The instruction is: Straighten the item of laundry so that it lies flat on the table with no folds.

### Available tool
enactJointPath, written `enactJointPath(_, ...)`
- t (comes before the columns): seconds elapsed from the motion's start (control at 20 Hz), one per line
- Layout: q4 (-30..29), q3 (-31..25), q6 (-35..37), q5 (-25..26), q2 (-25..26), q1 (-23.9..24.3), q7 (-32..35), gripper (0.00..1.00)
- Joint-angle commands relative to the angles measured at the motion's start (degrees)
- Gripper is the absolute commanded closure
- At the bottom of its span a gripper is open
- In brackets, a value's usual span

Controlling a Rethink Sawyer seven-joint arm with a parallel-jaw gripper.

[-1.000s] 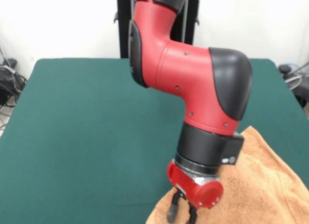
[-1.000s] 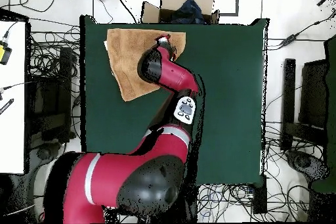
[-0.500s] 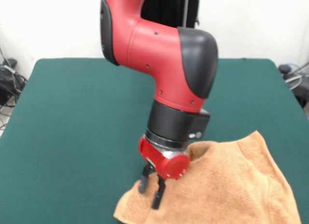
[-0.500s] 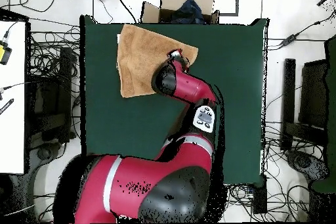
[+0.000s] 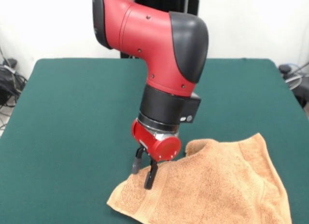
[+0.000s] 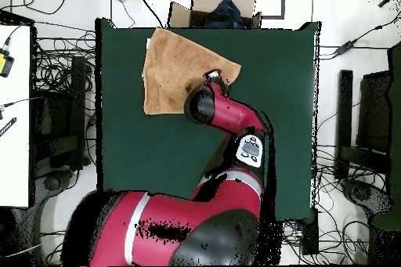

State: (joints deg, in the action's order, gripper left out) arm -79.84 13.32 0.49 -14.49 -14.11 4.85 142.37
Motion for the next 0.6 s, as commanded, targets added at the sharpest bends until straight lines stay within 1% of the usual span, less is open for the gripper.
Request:
enactJointPath(0.05, -9.8, -5.4, 2.3, 2.8, -0.8, 0.8, 5.2, 0.00)
enactJointPath(0.25, -11.9, -5.3, 2.3, 2.6, -2.1, 0.8, 5.7, 0.00)
enactJointPath(0.4, -11.5, -5.3, 1.7, 2.4, -2.0, 0.8, 5.5, 0.00)
enactJointPath(0.45, -11.2, -5.2, 1.1, 2.3, -1.8, 0.7, 5.6, 0.00)
enactJointPath(0.5, -9.4, -3.9, -0.9, 1.6, -0.4, -0.5, 6.1, 0.00)
enactJointPath(0.6, -7.3, -4.7, -2.5, 0.5, 1.3, -0.6, 6.8, 0.00)
